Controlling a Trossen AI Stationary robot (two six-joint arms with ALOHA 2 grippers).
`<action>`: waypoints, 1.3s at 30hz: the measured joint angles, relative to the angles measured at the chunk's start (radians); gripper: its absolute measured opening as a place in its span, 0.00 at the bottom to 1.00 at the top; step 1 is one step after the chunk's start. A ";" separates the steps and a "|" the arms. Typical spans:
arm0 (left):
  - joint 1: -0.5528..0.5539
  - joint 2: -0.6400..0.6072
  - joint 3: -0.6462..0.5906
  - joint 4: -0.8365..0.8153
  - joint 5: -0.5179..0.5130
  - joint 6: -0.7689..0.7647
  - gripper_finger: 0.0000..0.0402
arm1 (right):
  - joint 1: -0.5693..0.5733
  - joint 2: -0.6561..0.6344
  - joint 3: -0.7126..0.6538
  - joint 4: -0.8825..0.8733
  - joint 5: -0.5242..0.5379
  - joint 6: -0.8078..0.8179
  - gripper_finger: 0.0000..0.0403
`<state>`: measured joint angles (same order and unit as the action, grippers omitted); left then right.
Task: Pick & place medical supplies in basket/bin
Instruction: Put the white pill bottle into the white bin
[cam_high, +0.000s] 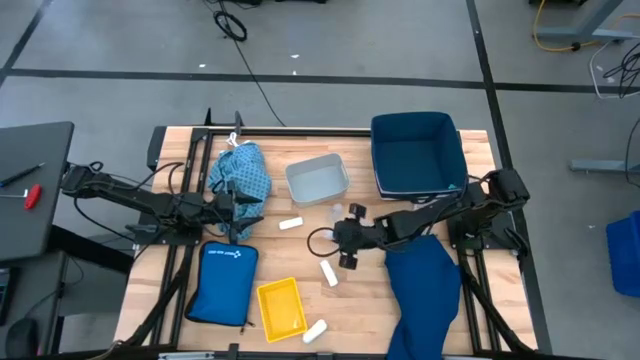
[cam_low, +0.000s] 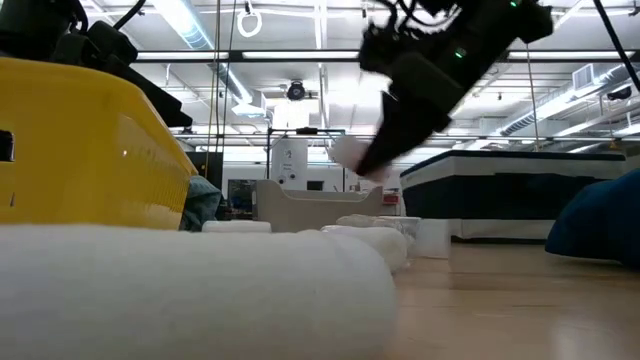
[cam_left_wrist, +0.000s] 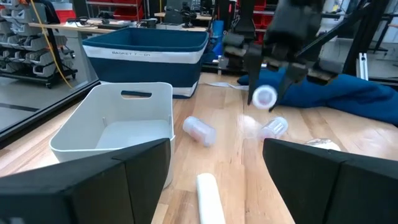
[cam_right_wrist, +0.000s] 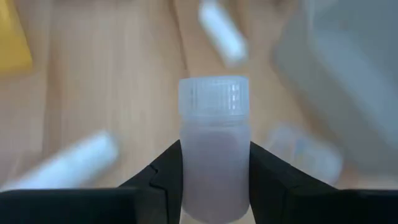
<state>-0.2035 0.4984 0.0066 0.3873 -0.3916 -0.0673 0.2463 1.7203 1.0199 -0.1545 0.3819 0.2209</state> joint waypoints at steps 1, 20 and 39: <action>0.000 0.000 0.000 0.003 0.000 0.001 0.65 | -0.005 0.000 0.000 0.049 0.009 -0.043 0.34; 0.000 0.000 0.000 0.160 -0.003 0.060 0.65 | -0.357 -0.001 -0.287 1.057 -0.263 -0.305 0.34; 0.000 0.014 0.000 0.162 -0.054 0.066 0.65 | -0.460 0.035 -0.005 0.425 -0.351 -0.263 0.34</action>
<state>-0.2031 0.5125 0.0067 0.5493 -0.4453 -0.0011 -0.2141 1.7550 1.0149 0.2709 0.0309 -0.0421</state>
